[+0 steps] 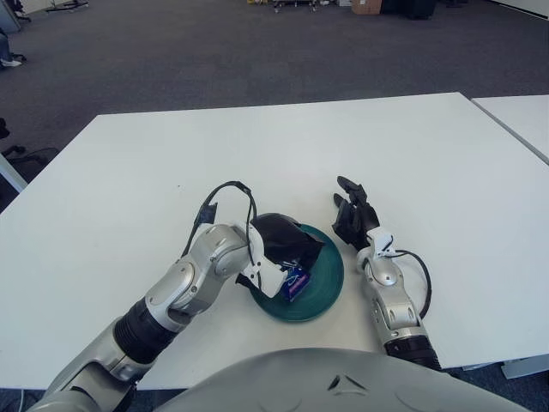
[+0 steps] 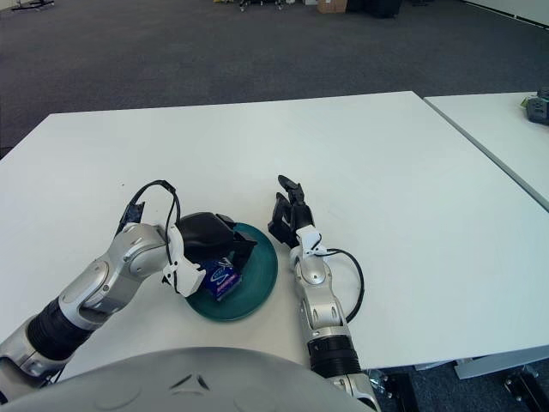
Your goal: Put the gum into the plate.
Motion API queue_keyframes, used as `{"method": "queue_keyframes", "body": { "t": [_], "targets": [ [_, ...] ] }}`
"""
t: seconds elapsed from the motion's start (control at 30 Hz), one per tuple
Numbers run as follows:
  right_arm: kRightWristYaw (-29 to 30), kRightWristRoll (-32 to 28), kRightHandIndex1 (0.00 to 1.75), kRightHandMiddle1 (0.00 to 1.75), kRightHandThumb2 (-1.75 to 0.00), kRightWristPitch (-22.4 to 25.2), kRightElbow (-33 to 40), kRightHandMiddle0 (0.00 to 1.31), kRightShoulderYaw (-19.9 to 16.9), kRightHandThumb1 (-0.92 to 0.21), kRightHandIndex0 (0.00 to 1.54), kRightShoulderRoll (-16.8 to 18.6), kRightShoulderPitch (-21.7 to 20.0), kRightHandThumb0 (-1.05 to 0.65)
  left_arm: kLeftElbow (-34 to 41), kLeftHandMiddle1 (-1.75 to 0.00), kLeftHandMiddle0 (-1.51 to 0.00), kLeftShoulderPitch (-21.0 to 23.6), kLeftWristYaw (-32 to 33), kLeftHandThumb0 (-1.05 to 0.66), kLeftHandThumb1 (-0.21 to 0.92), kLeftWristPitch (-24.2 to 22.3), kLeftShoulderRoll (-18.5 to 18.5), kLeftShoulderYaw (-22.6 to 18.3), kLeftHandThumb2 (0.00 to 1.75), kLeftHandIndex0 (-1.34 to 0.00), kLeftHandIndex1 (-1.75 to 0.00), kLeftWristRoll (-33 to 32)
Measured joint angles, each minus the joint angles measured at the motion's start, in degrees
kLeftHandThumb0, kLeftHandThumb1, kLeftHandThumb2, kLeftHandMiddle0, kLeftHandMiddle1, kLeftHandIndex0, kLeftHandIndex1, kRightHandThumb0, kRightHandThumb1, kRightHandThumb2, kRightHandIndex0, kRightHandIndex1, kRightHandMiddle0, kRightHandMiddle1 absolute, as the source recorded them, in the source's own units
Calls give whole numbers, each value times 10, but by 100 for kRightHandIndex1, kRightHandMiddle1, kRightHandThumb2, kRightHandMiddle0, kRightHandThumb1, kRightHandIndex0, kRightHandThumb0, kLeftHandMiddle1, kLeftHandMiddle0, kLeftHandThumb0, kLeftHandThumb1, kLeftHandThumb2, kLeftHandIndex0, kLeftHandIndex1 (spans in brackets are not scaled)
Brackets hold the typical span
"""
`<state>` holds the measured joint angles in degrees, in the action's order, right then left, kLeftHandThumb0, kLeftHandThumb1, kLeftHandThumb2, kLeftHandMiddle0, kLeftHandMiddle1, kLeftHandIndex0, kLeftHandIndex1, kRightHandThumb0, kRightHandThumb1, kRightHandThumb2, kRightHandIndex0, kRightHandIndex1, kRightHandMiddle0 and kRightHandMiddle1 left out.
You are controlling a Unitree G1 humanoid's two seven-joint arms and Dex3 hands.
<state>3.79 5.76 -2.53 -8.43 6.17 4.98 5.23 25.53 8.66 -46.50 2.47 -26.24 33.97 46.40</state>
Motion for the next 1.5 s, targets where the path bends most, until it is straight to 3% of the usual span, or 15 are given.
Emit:
{"method": "queue_keyframes", "body": {
  "t": [0.1, 0.17, 0.43, 0.7, 1.0, 1.3, 1.5],
  "targets": [
    [-4, -2, 0, 48, -102, -4, -2, 0, 0, -92, 21, -1, 1, -68, -4, -129, -29, 0, 6, -78, 83, 11, -8, 0, 37, -12, -131, 16],
    [-9, -3, 0, 47, -102, -4, -1, 0, 0, -92, 21, -2, 1, -67, -10, -117, -26, 0, 12, -85, 88, 21, -14, -2, 31, -7, -125, 19],
    [-12, -3, 1, 47, -102, -5, -1, 0, 1, -92, 23, -4, 1, -63, -19, -65, -17, 0, 58, -100, 92, 72, -35, -31, 34, 0, -94, 10],
    [0, 19, 2, 53, -102, -21, -2, 0, 16, -92, 26, -8, 6, -64, -25, -14, -11, 0, 79, -105, 92, 92, -39, -57, 32, 0, -39, -3],
    [2, 22, 1, 54, -99, -57, -8, 0, 24, -92, 26, -10, 15, -66, -12, 0, 0, -1, 58, -105, 92, 86, -46, -70, 35, 0, -4, -20],
    [1, 9, 1, 52, -98, -57, -7, 0, 20, -92, 25, -2, 18, -65, -8, 0, 0, -1, 4, -105, 92, 55, -58, -100, 37, 0, 0, -93],
    [21, 18, 3, 60, -98, -56, -11, 0, 20, -92, 32, 2, 15, -69, -55, 0, 0, 4, 37, -105, 92, -15, -11, -148, 38, 0, 0, -161]
  ]
}}
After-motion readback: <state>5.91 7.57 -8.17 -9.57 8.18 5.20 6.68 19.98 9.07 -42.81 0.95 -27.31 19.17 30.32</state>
